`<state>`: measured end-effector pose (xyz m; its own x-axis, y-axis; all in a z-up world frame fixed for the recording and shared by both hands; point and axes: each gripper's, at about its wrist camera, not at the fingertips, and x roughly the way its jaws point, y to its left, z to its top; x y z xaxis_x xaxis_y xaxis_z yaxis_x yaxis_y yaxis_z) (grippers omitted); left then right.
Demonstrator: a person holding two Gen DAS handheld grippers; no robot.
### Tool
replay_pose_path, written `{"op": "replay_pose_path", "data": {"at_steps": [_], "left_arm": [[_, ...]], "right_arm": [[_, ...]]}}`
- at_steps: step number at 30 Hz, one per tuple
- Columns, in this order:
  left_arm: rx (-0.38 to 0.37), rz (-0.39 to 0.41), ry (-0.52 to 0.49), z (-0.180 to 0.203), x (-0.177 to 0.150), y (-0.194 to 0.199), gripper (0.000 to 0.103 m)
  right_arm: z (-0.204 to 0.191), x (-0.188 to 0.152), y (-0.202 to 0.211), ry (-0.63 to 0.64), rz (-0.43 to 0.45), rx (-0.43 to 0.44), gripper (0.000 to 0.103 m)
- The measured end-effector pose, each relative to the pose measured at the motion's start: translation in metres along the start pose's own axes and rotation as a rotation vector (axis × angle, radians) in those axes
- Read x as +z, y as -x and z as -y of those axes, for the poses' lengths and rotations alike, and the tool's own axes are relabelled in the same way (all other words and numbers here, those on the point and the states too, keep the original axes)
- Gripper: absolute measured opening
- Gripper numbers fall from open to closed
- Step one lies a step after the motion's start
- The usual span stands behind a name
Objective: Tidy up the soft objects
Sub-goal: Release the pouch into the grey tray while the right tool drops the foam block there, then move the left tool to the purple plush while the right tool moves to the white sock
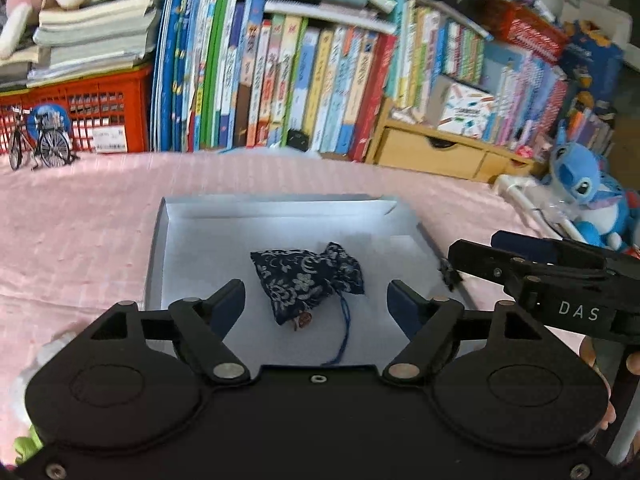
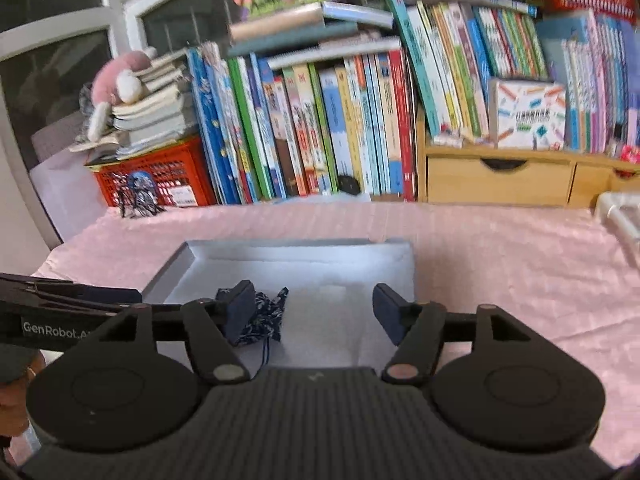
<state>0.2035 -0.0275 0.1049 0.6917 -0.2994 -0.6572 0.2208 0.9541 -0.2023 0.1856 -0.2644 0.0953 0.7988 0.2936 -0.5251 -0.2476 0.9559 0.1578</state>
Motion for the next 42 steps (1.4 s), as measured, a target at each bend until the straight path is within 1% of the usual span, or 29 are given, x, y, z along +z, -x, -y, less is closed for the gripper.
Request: {"op": "replay_pose_path", "data": {"at_steps": [4,6,9,11,16,19,21,24,27,29,33,35,42], "left_arm": [[-0.033,0.037,-0.026,0.007,-0.017,0.027,0.08],[-0.057,0.049,-0.029,0.01,-0.028,0.04,0.083],[-0.108,0.053,-0.033,0.013,-0.046,0.056,0.083],[-0.126,0.054,-0.047,0.016,-0.06,0.064,0.083],[-0.121,0.087,-0.094,0.02,-0.094,0.083,0.083],[-0.121,0.105,-0.114,0.02,-0.11,0.091,0.083],[-0.124,0.118,-0.117,0.019,-0.12,0.095,0.086],[-0.115,0.128,-0.099,0.014,-0.131,0.098,0.088],[-0.098,0.127,-0.066,0.008,-0.138,0.097,0.088],[-0.065,0.132,-0.05,0.005,-0.147,0.096,0.088],[0.006,0.171,-0.06,0.007,-0.166,0.096,0.091],[0.045,0.178,-0.072,0.008,-0.172,0.093,0.092],[0.143,0.22,-0.055,0.007,-0.182,0.087,0.095]], "right_arm": [[-0.007,-0.009,0.026,0.024,0.05,0.001,0.08],[-0.01,-0.015,0.039,0.035,0.079,-0.005,0.082],[-0.015,-0.026,0.06,0.048,0.128,-0.018,0.083],[-0.019,-0.035,0.072,0.049,0.154,-0.023,0.084],[-0.026,-0.059,0.094,0.039,0.181,-0.028,0.085],[-0.03,-0.075,0.104,0.054,0.193,-0.055,0.086],[-0.032,-0.084,0.11,0.068,0.2,-0.071,0.088],[-0.035,-0.095,0.116,0.07,0.202,-0.078,0.089],[-0.037,-0.107,0.12,0.064,0.205,-0.091,0.091],[-0.037,-0.115,0.122,0.058,0.209,-0.102,0.093],[-0.04,-0.129,0.125,0.068,0.206,-0.117,0.094],[-0.042,-0.135,0.125,0.074,0.202,-0.125,0.095],[-0.043,-0.156,0.123,0.056,0.194,-0.16,0.096]]}}
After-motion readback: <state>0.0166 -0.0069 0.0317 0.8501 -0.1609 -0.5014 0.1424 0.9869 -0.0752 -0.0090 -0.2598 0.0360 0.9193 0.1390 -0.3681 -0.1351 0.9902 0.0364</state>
